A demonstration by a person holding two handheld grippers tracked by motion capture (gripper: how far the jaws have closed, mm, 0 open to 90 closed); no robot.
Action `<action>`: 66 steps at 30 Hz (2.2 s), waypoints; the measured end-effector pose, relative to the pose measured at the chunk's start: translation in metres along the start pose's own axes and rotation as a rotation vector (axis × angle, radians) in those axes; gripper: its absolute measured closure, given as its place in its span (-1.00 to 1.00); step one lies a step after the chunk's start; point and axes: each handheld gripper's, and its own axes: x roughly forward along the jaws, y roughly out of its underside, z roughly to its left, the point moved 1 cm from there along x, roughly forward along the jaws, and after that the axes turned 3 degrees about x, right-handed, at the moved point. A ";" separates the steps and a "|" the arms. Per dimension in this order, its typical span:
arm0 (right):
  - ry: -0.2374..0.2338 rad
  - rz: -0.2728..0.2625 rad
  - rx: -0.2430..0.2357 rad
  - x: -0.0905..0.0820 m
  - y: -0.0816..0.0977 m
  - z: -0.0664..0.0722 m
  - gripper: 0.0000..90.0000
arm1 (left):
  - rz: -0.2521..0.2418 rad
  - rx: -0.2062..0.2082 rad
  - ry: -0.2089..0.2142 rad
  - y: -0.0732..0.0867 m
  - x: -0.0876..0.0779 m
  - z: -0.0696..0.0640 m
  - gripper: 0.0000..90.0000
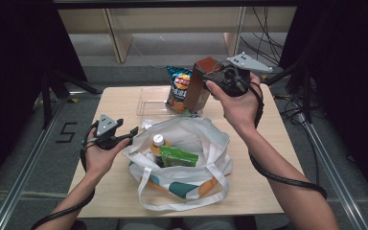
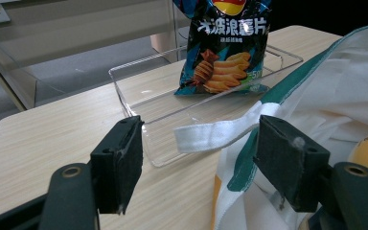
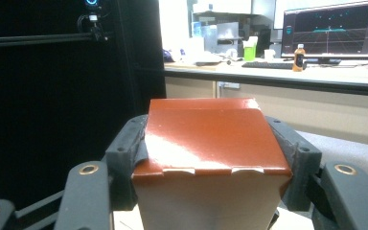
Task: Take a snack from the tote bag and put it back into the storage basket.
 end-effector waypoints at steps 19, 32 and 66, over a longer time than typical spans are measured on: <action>0.046 0.021 0.024 0.021 0.007 -0.010 -0.12 | 0.003 0.003 -0.003 0.000 0.000 0.000 -0.27; 0.074 0.037 0.042 0.037 0.017 -0.020 -0.12 | -0.002 0.003 0.001 0.000 0.000 0.000 -0.27; 0.162 0.078 0.027 0.073 0.039 -0.020 -0.12 | 0.000 -0.003 0.001 0.000 0.000 -0.001 -0.27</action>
